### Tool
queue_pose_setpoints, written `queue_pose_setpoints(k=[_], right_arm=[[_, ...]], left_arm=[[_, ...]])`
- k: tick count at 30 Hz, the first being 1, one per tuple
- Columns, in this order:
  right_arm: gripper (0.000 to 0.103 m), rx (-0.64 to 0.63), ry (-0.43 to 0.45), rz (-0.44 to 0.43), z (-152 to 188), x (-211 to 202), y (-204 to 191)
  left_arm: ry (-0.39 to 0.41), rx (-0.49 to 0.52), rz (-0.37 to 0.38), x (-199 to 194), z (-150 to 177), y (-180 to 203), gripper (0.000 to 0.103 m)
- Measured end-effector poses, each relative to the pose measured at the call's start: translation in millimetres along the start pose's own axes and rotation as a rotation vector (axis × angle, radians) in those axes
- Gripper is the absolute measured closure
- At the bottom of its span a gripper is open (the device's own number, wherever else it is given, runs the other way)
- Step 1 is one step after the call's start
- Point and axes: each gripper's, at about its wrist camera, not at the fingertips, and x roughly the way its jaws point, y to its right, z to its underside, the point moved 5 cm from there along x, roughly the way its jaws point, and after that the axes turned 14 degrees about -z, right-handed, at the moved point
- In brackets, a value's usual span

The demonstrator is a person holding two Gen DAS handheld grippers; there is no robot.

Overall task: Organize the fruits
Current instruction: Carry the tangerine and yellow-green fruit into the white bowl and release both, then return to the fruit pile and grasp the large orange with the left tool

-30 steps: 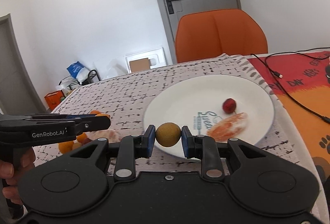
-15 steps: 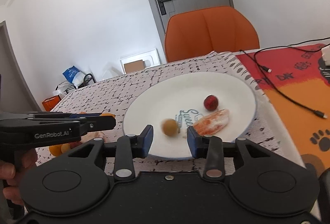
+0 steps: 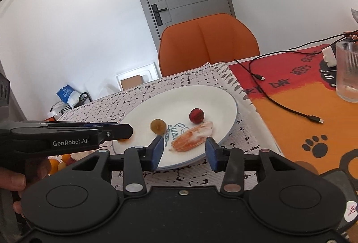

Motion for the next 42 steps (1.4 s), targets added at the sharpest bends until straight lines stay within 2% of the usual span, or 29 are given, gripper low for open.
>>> queue_pose_setpoints(k=[5, 7, 10, 26, 30, 36, 42], right_arm=[[0.053, -0.004, -0.004, -0.015, -1.2, 3.8, -4.0], [0.048, -0.010, -0.002, -0.020, -2.2, 6.5, -6.7], [0.047, -0.020, -0.010, -0.031, -1.5, 11.4, -11.7], [0.041, -0.062, -0.048, -0.093, 0.7, 36.1, -46.0], [0.034, -0.076, -0.055, -0.115, 2.0, 43.2, -56.2], [0.025, -0.106, -0.077, -0.154, 5.1, 55.4, -72.6], [0.012, -0.155, -0.093, -0.197, 9.6, 64.3, -91.8]], left_arm=[[-0.013, -0.007, -0.025, -5.0, 4.0, -10.1, 0.071], [-0.013, -0.019, -0.039, -7.5, 5.2, -17.2, 0.060], [-0.004, -0.031, -0.065, -12.4, 6.8, -28.7, 0.053], [-0.004, -0.096, -0.174, -35.5, 18.1, -84.8, 0.041], [-0.014, -0.112, -0.204, -39.8, 25.4, -98.9, 0.039], [-0.012, -0.140, -0.263, -48.0, 37.4, -119.0, 0.024], [-0.032, -0.180, -0.306, -53.2, 51.9, -139.6, 0.022]])
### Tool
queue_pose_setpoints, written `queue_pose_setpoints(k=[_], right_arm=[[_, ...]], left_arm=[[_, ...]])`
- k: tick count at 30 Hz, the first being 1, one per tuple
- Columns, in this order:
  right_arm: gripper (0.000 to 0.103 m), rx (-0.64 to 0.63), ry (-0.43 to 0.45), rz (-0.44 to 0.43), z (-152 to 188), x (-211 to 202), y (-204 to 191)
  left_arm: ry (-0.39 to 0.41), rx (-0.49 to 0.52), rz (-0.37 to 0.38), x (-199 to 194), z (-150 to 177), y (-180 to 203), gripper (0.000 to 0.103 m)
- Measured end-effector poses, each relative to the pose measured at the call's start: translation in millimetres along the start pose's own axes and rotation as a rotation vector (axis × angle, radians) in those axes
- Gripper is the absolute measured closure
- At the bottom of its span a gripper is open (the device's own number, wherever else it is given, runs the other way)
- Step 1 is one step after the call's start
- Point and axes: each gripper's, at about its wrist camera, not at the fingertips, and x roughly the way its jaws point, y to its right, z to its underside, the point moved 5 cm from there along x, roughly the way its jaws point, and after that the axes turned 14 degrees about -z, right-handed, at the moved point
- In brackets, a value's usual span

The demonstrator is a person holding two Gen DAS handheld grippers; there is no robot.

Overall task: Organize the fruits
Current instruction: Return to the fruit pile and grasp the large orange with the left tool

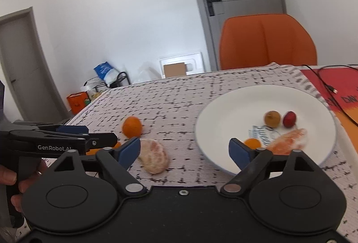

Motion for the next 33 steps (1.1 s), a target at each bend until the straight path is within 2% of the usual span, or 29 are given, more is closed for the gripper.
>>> queue_pose_setpoints(k=[1, 6, 23, 26, 29, 30, 31, 33], right_arm=[[0.007, -0.004, -0.002, -0.009, 0.3, 1.6, -2.1], [0.001, -0.014, -0.020, -0.056, 2.3, 10.6, -14.0], [0.000, -0.064, -0.087, -0.083, 10.8, 33.5, -36.4], [0.000, -0.071, -0.098, -0.081, 11.9, 39.3, -38.7], [0.000, -0.074, -0.109, -0.075, 12.2, 45.2, -39.4], [0.000, -0.071, -0.112, -0.072, 12.2, 47.6, -39.2], [0.000, -0.068, -0.114, -0.070, 12.0, 50.2, -39.3], [0.001, -0.064, -0.118, -0.071, 12.3, 54.3, -40.0]], left_arm=[[-0.002, -0.006, -0.005, -0.1, 1.5, -3.0, 0.022], [-0.017, -0.032, -0.026, 1.7, 10.0, -15.8, 0.022], [-0.043, -0.111, -0.028, 16.9, 26.1, -36.4, 0.024], [-0.047, -0.126, -0.010, 20.4, 28.3, -40.0, 0.031], [-0.050, -0.150, 0.006, 22.9, 29.6, -45.3, 0.048], [-0.058, -0.152, 0.019, 23.5, 30.1, -45.8, 0.057], [-0.067, -0.148, 0.026, 24.1, 31.2, -45.8, 0.061], [-0.071, -0.132, 0.014, 24.5, 34.8, -45.7, 0.061]])
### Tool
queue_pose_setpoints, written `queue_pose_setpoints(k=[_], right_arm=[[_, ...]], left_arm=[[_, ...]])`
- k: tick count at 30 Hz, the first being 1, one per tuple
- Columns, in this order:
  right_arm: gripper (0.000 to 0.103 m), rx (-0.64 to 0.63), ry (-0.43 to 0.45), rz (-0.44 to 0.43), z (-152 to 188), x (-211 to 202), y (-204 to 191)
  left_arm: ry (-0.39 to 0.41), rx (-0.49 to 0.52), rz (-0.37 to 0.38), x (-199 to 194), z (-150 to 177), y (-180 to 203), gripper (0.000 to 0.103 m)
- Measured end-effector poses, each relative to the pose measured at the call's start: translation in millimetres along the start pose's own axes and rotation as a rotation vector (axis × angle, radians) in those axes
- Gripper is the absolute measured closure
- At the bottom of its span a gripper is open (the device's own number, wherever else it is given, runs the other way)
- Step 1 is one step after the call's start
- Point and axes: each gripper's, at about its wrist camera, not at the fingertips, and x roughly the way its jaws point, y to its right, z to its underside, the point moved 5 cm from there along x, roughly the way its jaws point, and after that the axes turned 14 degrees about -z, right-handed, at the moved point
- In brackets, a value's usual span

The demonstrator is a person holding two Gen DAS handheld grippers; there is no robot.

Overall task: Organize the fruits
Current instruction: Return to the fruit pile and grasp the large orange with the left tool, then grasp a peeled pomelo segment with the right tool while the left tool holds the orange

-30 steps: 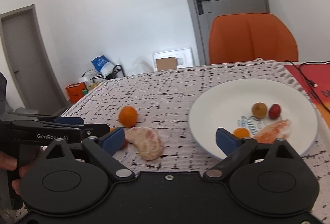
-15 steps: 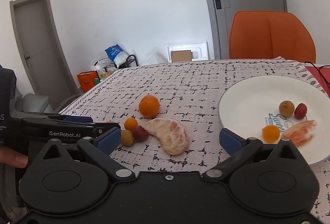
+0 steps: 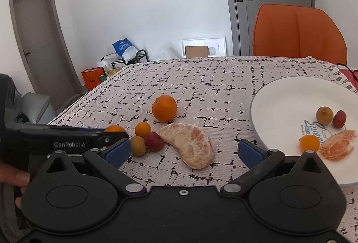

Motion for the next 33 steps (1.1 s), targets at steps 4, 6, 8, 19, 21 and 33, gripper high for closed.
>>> queue_pose_setpoints(k=[4, 6, 8, 19, 21, 33], right_arm=[[0.004, -0.021, -0.010, -0.008, 0.6, 6.0, -3.8], [0.006, -0.028, -0.021, -0.014, 2.1, 10.1, -4.8], [0.009, -0.042, -0.031, -0.011, 3.4, 13.7, -5.5], [0.042, -0.059, -0.067, 0.017, 8.6, 19.6, -5.5], [0.049, -0.050, -0.076, 0.003, 8.1, 17.5, -5.9], [0.053, -0.071, -0.112, 0.037, 6.1, 26.4, -1.4]], left_arm=[[0.011, -0.004, -0.002, -2.4, 3.2, -5.3, 0.067], [0.008, -0.014, -0.010, -2.9, 2.1, -9.9, 0.067], [0.008, -0.021, -0.029, -3.9, 1.1, -13.9, 0.068], [0.008, -0.045, -0.059, -4.7, 0.0, -20.8, 0.068], [0.008, -0.049, -0.057, -5.2, 0.4, -21.3, 0.068], [0.009, -0.062, -0.056, -7.0, 0.8, -27.8, 0.068]])
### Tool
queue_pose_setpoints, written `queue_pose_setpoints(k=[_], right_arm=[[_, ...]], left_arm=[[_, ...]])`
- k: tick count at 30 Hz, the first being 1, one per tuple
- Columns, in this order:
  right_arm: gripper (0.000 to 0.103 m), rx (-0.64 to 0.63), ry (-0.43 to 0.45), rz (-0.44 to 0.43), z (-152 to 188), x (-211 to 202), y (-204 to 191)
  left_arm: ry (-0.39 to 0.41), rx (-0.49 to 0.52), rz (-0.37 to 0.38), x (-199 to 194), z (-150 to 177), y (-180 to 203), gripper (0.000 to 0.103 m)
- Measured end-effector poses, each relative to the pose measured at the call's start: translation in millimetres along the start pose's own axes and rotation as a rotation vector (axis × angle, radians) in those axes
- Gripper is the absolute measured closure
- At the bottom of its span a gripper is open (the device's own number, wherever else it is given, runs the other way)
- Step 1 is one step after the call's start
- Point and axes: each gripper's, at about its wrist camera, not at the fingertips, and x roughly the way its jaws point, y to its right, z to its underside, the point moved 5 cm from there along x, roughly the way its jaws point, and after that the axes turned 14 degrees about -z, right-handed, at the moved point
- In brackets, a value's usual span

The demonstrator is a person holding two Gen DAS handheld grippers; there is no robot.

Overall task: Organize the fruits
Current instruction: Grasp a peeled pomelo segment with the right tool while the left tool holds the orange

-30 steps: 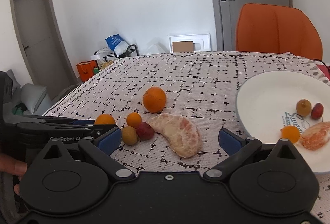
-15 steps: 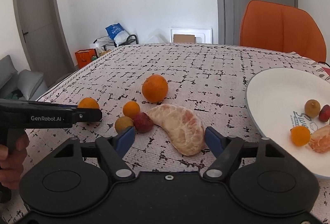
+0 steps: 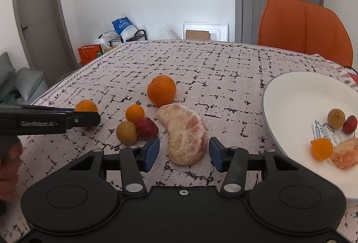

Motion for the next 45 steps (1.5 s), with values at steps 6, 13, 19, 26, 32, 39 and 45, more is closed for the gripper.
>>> queue_pose_setpoints(k=[6, 13, 19, 26, 32, 39, 45], right_arm=[[0.052, -0.036, -0.017, 0.009, -7.0, 12.5, -0.3], [0.050, -0.072, -0.028, 0.013, -12.1, 23.2, -1.2], [0.066, -0.067, -0.038, 0.040, -13.6, 19.9, -1.4], [0.066, -0.021, -0.002, 0.020, -13.1, 3.1, 1.0], [0.067, -0.021, 0.040, 0.024, -16.4, -13.4, 1.1], [0.067, 0.005, 0.105, 0.057, -22.4, -40.8, 17.8], [0.066, 0.037, 0.147, 0.097, -21.9, -60.4, 35.7]], left_arm=[[0.000, -0.008, -0.006, -2.6, 0.8, -11.5, 0.067], [0.003, -0.030, -0.020, -4.4, 0.4, -22.5, 0.068], [0.015, -0.037, -0.026, -8.2, -2.5, -23.8, 0.068], [0.029, -0.016, -0.009, -12.3, -6.6, -12.2, 0.068], [0.042, -0.003, 0.020, -13.2, -11.0, 4.0, 0.068], [0.060, 0.036, 0.050, -16.9, -17.7, 27.0, 0.068], [0.071, 0.062, 0.075, -18.2, -23.8, 45.1, 0.068]])
